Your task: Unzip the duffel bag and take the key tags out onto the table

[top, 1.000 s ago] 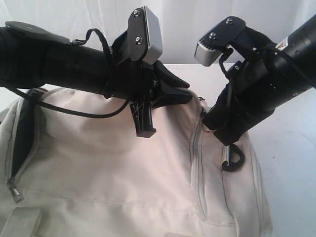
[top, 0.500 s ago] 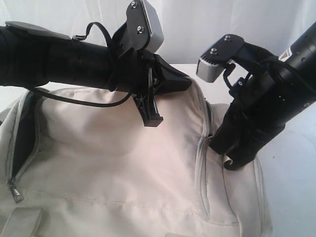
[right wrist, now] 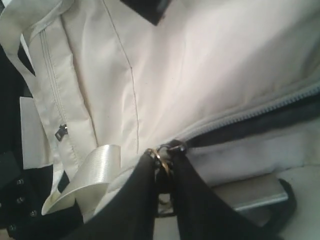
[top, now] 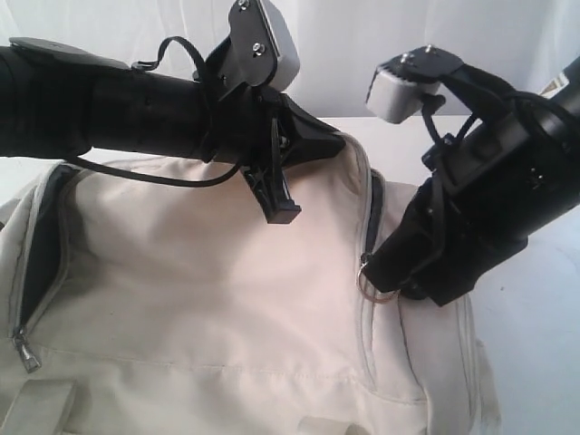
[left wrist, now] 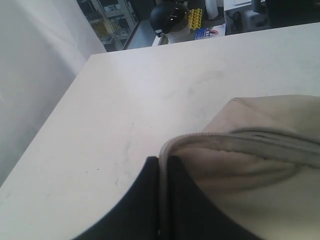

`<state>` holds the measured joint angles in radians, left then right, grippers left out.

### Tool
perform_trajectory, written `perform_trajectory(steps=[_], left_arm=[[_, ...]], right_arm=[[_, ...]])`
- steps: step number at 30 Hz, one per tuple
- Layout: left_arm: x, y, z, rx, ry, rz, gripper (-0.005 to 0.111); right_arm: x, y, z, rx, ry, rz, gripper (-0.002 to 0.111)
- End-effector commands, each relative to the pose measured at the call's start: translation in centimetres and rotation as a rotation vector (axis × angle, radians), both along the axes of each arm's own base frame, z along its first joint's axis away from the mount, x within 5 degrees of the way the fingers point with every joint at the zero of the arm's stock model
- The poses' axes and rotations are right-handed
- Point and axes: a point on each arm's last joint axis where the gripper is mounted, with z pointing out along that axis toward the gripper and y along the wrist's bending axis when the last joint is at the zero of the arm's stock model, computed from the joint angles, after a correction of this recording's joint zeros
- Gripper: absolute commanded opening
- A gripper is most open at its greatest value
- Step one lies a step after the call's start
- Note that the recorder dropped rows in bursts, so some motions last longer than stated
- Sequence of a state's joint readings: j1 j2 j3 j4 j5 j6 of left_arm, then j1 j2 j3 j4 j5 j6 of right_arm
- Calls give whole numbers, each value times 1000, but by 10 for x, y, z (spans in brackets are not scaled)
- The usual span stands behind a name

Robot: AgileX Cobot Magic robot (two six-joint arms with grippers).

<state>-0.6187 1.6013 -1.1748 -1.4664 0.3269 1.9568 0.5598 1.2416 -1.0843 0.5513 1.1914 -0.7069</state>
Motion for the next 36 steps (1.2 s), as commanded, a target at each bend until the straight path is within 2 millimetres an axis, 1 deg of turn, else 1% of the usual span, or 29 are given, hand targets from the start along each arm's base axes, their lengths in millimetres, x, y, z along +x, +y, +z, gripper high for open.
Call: perform_trajectory(steps=[1,5,9,13,18,21,24,25,27,29,31,32,33,34,35,36], left_arm=[[3,1,6,16,-90,19,0],[3,1,6,12,-81,25,0],[3,1,6,11,-77,26,0],[3,1,6,11,-77,26,0],[3,1,6,10,-75,27,0],[3,1,6,9,-75,25,0],[2,1,6,7,-72,20,0],[2,1,6,4,-67,22,0],[2,1,7,-9,-43,32,0],[0,3,11,-28,-16,43,0],[-5,6,20,-36,-36,41,0],[-11,11,33,-44,-76,36,0],[-15,14,40,-53,-82,38,0],[-26,19,51,-71,-63,22,0],[-32,22,57,-77,-38,4,0],[-43,25,61,-63,2,-48,0]], right_arm=[[-14,-7,12,37,32,-48,0],[-24,-13,15,52,56,-108,0],[-38,-17,6,59,116,-135,0],[-59,-15,-2,85,179,-94,0],[-78,-15,-10,84,227,-54,0],[-85,-17,-17,66,253,-60,0],[-87,-20,-19,62,248,-60,0],[-87,-20,-19,64,247,-60,2],[-87,-20,-19,64,247,-60,12],[-87,-20,-19,62,244,-58,28],[-87,-20,-19,58,239,-57,51],[-82,-18,-18,87,199,-87,69],[-80,-17,-18,102,182,-101,75],[-76,-16,-14,134,147,-123,78],[-74,-14,-10,153,124,-133,77],[-70,-13,-3,189,80,-144,76]])
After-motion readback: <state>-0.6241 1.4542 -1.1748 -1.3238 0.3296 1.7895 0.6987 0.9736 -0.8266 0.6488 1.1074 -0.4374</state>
